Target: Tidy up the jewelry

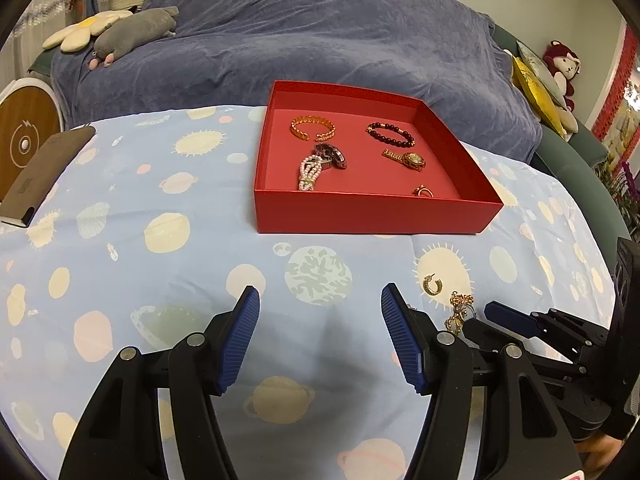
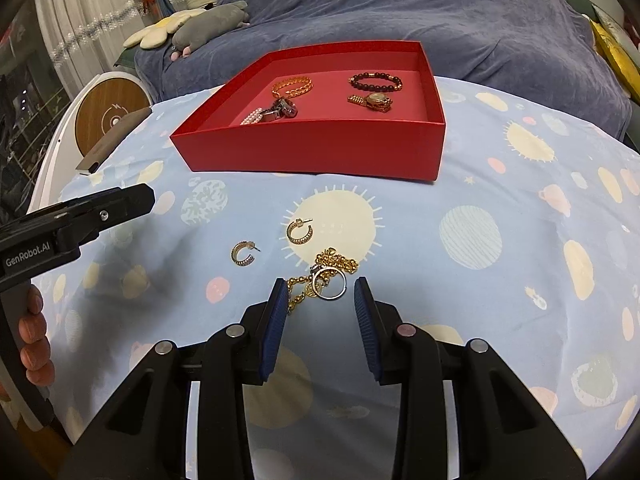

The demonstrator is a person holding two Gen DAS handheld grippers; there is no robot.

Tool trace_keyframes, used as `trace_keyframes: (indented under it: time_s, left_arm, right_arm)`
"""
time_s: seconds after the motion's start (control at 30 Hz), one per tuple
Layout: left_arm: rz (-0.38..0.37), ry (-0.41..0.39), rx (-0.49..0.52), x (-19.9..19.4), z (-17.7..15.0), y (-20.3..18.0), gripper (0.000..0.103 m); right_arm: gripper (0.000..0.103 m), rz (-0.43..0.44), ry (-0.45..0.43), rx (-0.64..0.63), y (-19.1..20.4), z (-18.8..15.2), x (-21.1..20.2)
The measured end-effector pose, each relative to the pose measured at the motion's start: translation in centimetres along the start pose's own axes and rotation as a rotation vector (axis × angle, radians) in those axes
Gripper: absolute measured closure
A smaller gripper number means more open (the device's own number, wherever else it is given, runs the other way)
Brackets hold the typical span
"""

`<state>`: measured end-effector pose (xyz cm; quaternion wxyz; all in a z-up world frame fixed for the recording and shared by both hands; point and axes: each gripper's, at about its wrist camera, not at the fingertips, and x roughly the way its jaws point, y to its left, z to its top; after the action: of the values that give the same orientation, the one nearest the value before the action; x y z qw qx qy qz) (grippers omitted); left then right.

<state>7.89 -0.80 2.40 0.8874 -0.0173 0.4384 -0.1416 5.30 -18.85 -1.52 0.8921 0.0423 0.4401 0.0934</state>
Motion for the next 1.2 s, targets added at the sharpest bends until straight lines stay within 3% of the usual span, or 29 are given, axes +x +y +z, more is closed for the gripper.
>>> trace_keyframes:
  time_s: [0.27,0.43,0.8,1.2]
  left_arm:
    - [-0.003,0.021,-0.007,0.4,-0.3,0.3,0.042]
    - [-0.006,0.027,-0.004,0.6,-0.4,0.2,0.042]
    - [-0.007,0.05,0.015,1.5,-0.9,-0.7,0.042]
    - [-0.119,0.054,0.156,3.3,-1.6,-7.1,0.042]
  right_arm:
    - [0.071,-0.016,0.008,-0.014,0.3,0.1,1.2]
    - [0.083,-0.034,0.004,-0.021,0.2,0.2,1.4]
    - [0.084,0.009,-0.024,0.044,-1.5,0.2,-0.5]
    - [0.084,-0.012,-0.036,0.059,-3.4,-1.0,-3.1]
